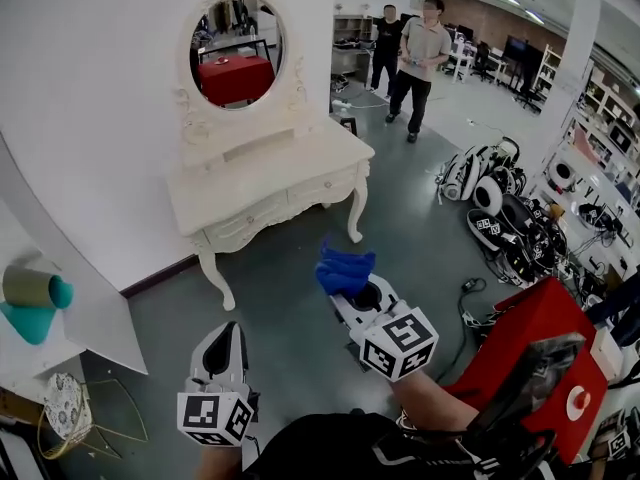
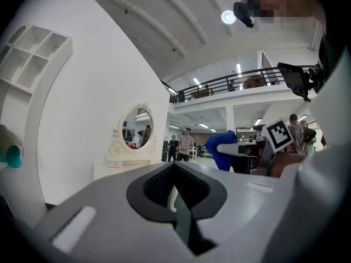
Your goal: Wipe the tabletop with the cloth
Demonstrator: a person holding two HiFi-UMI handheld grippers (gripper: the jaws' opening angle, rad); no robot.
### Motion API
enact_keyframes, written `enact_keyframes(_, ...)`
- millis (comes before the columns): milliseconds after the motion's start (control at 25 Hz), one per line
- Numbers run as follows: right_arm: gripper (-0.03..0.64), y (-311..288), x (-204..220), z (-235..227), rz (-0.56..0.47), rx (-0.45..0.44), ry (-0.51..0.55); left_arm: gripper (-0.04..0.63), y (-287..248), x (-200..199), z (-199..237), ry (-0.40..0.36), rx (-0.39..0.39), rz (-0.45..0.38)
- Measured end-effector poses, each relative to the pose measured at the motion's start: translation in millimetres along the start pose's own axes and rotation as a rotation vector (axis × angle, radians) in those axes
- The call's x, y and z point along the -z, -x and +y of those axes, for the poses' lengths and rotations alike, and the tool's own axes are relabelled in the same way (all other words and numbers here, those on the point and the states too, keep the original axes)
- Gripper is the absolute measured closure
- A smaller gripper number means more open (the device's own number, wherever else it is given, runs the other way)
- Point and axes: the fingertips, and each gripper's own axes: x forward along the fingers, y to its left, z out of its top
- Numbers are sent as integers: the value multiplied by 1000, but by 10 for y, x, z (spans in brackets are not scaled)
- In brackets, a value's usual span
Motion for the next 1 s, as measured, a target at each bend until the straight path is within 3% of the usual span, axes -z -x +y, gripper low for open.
enact_keyframes(520,505,-472,182,448,38,-21,11,588,137,93,625,38,18,-13)
enact_keyframes(1000,505,-1488,192,-220,13,-110,-39,588,-756,54,1096,23,-92,19)
